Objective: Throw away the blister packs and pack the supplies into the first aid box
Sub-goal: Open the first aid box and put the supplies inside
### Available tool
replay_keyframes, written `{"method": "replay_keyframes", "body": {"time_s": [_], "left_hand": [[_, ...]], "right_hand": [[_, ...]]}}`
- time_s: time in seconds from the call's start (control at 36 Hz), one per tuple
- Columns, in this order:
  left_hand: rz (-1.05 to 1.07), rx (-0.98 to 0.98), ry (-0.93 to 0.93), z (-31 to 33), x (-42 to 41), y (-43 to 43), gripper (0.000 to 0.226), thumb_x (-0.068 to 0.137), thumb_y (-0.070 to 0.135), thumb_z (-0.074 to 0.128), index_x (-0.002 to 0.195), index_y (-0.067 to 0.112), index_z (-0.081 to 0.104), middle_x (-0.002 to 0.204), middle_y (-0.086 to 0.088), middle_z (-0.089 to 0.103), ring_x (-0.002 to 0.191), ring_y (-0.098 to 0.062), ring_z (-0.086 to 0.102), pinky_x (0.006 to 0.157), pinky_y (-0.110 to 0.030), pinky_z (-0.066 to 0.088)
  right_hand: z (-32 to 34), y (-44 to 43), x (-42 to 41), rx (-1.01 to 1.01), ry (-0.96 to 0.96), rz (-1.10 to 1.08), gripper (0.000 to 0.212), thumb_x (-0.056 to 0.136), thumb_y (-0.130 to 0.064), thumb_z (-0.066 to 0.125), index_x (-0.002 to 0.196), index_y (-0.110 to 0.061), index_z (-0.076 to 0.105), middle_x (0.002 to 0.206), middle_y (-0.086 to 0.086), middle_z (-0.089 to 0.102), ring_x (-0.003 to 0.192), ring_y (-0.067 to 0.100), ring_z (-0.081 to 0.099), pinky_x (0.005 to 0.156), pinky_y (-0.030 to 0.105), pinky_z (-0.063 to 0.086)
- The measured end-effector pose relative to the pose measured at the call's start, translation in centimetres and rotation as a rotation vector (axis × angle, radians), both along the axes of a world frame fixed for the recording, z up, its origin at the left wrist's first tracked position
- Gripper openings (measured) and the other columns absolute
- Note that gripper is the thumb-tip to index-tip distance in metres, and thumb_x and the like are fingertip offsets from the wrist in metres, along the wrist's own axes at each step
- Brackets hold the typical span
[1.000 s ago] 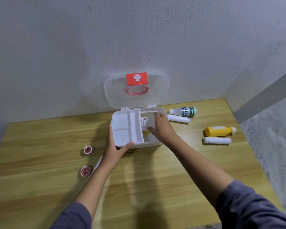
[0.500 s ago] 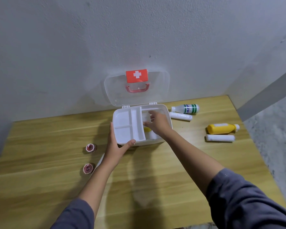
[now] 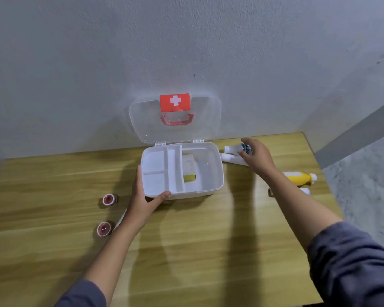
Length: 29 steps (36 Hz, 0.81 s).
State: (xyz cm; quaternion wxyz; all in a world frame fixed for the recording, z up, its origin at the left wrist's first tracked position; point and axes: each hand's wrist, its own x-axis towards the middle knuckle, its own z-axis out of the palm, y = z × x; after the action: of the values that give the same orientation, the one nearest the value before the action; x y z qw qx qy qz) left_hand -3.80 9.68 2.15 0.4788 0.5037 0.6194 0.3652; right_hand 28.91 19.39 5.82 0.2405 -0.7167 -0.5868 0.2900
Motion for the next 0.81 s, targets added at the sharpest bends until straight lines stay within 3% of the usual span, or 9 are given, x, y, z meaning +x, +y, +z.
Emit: {"method": "replay_keyframes", "body": {"time_s": [0.08,0.17,0.28,0.42,0.47,0.53,0.67,0.75,0.81], "left_hand": [[0.016,0.01,-0.03,-0.4,0.0,0.0,0.112,0.056,0.062,0.078,0.139,0.053,0.002,0.154,0.013,0.022,0.14,-0.008,0.025,0.113,-0.049,0.027],[0.035,0.017,-0.035,-0.4,0.3,-0.2,0.111,0.056,0.064,0.077,0.138,0.054,0.002,0.154,0.015,0.022,0.139,-0.006,0.026,0.113,-0.047,0.027],[0.052,0.018,-0.034,-0.5,0.4,-0.4,0.11,0.057,0.064,0.076,0.139,0.055,0.003,0.154,0.016,0.021,0.14,-0.006,0.024,0.113,-0.049,0.027],[0.069,0.005,-0.019,-0.4,0.5,-0.5,0.109,0.056,0.065,0.076,0.136,0.059,0.002,0.154,0.016,0.018,0.141,-0.007,0.022,0.114,-0.049,0.026],[0.062,-0.002,-0.022,-0.2,0.5,-0.6,0.109,0.057,0.065,0.076,0.136,0.06,0.001,0.154,0.017,0.018,0.141,-0.006,0.022,0.114,-0.048,0.025],[0.061,-0.013,-0.027,0.0,0.5,-0.6,0.107,0.057,0.065,0.076,0.134,0.062,0.001,0.155,0.017,0.018,0.141,-0.006,0.021,0.114,-0.048,0.025],[0.051,-0.021,-0.027,0.6,0.8,-0.7,0.105,0.056,0.065,0.076,0.13,0.067,0.002,0.155,0.015,0.018,0.141,-0.007,0.021,0.115,-0.047,0.024],[0.043,-0.032,-0.023,1.0,0.8,-0.8,0.105,0.055,0.067,0.075,0.129,0.069,0.0,0.156,0.014,0.016,0.141,-0.008,0.021,0.114,-0.048,0.025],[0.034,-0.037,-0.017,1.4,0.9,-0.9,0.108,0.055,0.068,0.074,0.131,0.066,-0.001,0.156,0.014,0.014,0.142,-0.009,0.019,0.114,-0.048,0.025]], "right_hand": [[-2.0,1.2,0.5,-0.035,-0.214,0.127,0.046,0.084,-0.019,0.061,0.129,-0.013,0.051,0.133,0.012,0.053,0.124,0.031,0.046,0.107,0.044,0.034],[-3.1,2.1,0.4,-0.03,-0.397,0.188,0.046,0.088,-0.024,0.056,0.133,-0.019,0.047,0.137,0.011,0.049,0.13,0.031,0.039,0.111,0.045,0.023],[-3.4,2.7,0.4,-0.012,-0.468,0.184,0.041,0.089,-0.026,0.053,0.13,-0.019,0.049,0.132,0.013,0.051,0.124,0.035,0.042,0.108,0.042,0.023],[-3.3,3.0,0.1,-0.004,-0.478,0.216,0.035,0.09,-0.023,0.052,0.123,-0.011,0.05,0.123,0.019,0.051,0.112,0.038,0.048,0.098,0.043,0.033],[-3.3,2.6,0.2,0.032,-0.422,0.22,0.034,0.09,-0.02,0.05,0.122,-0.008,0.049,0.12,0.021,0.05,0.11,0.039,0.048,0.095,0.044,0.037],[-3.1,1.9,0.2,0.072,-0.233,0.156,0.033,0.09,-0.014,0.048,0.122,-0.006,0.048,0.119,0.023,0.048,0.109,0.04,0.047,0.092,0.043,0.041],[-0.5,-0.2,-0.8,0.21,0.132,0.007,0.032,0.091,-0.021,0.051,0.117,-0.003,0.047,0.106,0.009,0.045,0.097,0.023,0.045,0.081,0.025,0.033],[1.7,-1.6,-2.1,0.325,0.21,-0.022,0.033,0.09,-0.02,0.053,0.115,0.001,0.048,0.103,0.006,0.041,0.094,0.02,0.042,0.076,0.017,0.034],[3.0,-2.8,-3.2,0.39,0.258,-0.019,0.029,0.087,-0.023,0.053,0.11,-0.004,0.05,0.1,0.004,0.044,0.092,0.017,0.043,0.081,0.023,0.042]]}}
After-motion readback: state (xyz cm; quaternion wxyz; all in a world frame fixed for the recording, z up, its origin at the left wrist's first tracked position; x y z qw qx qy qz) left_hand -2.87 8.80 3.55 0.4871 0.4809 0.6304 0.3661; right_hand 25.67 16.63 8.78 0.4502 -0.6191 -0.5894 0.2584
